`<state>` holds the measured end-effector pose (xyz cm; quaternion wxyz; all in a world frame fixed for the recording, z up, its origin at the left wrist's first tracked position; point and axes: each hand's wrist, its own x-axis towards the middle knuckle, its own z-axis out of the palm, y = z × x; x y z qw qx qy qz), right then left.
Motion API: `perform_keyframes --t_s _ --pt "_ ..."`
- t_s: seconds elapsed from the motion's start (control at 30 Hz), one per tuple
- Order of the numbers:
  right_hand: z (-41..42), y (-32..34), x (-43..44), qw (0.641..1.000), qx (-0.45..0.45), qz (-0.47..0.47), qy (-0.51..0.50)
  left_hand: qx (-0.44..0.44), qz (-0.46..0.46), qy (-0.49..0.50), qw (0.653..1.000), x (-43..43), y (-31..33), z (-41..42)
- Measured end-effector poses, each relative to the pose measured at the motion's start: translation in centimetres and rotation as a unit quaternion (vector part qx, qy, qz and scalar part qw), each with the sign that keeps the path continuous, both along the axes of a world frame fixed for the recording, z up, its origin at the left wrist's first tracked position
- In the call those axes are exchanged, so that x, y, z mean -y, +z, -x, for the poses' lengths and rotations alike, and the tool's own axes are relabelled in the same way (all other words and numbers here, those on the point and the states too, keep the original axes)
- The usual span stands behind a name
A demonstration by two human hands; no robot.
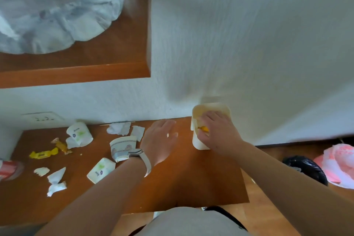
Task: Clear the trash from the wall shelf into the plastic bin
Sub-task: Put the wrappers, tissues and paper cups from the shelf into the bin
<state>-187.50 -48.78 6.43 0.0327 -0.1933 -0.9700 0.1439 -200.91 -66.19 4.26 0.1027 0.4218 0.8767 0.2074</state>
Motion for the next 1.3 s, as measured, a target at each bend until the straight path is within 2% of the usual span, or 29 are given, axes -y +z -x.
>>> perform_keyframes --t_s 0.27,0.67,0.9,1.03,1.3 --pt "4.4 -1.7 5.8 0.994 -0.016 -0.025 0.108 -0.066 0.053 0.031 0.996 8.9 -2.4 2.4" --pt "9.4 -8.3 13.5 0.975 0.058 -0.036 0.213 -0.018 0.169 0.179 0.969 20.8 -7.5 3.2" --pt "13.8 -10.9 17.1 0.971 0.072 -0.018 0.227 0.041 0.194 0.221 0.955 24.1 -10.5 6.2" --pt "16.4 -12.1 18.0 0.972 0.088 0.006 0.216 0.071 0.178 0.222 0.956 23.9 -11.2 6.8" --pt "19.4 -14.4 18.1 0.973 0.127 0.064 0.181 0.06 0.177 0.214 0.959 23.9 -11.8 7.0"
